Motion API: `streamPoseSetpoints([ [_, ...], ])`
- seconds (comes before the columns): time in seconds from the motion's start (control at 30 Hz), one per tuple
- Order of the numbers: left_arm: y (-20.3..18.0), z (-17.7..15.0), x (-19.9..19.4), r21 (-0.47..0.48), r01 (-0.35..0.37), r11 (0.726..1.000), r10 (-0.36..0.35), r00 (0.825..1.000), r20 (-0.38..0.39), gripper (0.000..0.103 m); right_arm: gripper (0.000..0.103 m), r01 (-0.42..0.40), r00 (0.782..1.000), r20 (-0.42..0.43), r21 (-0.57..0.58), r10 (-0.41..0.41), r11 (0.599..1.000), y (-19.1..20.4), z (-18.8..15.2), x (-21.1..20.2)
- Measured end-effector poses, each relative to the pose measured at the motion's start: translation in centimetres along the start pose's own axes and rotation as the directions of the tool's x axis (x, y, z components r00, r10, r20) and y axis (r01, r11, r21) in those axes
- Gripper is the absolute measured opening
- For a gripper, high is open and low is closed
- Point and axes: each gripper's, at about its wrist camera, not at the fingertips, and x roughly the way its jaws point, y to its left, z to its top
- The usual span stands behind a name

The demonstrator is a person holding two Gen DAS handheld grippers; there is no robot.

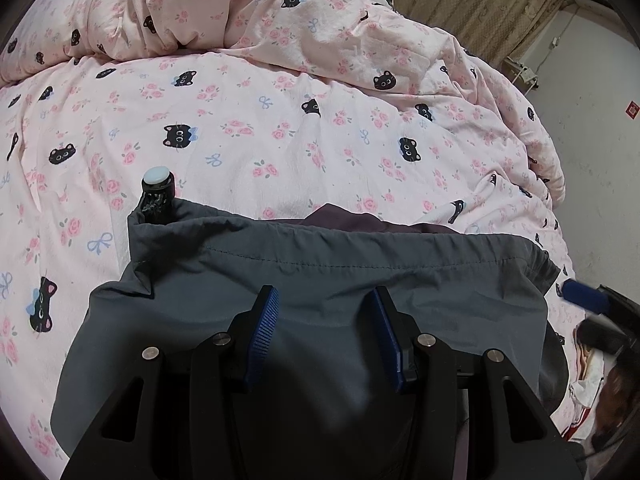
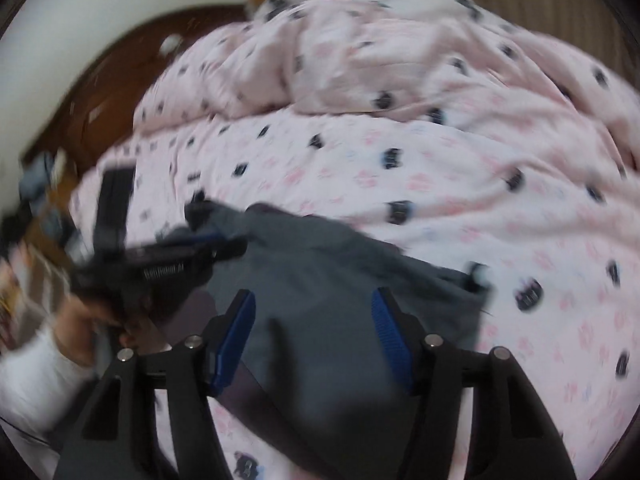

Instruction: Fold clothes

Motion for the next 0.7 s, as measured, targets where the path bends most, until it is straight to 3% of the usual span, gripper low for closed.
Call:
streamPoseSetpoints([
  [0.17, -0.2, 0.1, 0.3, 0.041, -0.032, 0.999, 0.032, 0.999, 0.011, 0.043, 0.061, 0.119, 0.993, -0.001, -0.057, -0.119, 0.991, 2.0, -0.5, 3.9],
  [0.3, 0.0, 0.5, 0.7, 0.045, -0.034, 0.998, 0.034, 0.999, 0.009, 0.043, 0.06, 0.201, 0.979, 0.018, 0.017, -0.201, 0.979, -0.1, -0.6, 5.3],
  [0.43, 0.3, 0.9, 1.2, 0.046, -0.032, 0.998, 0.032, 0.999, 0.005, 0.043, 0.065, 0.154, 0.988, -0.008, 0.104, -0.154, 0.982, -3.2, -1.2, 6.5],
  [0.7, 0.1, 0.8, 2.0, 0.08, -0.064, 0.995, 0.063, 0.998, 0.017, 0.045, 0.067, 0.141, 0.989, 0.013, 0.173, -0.146, 0.975, -5.3, -2.3, 7.8],
])
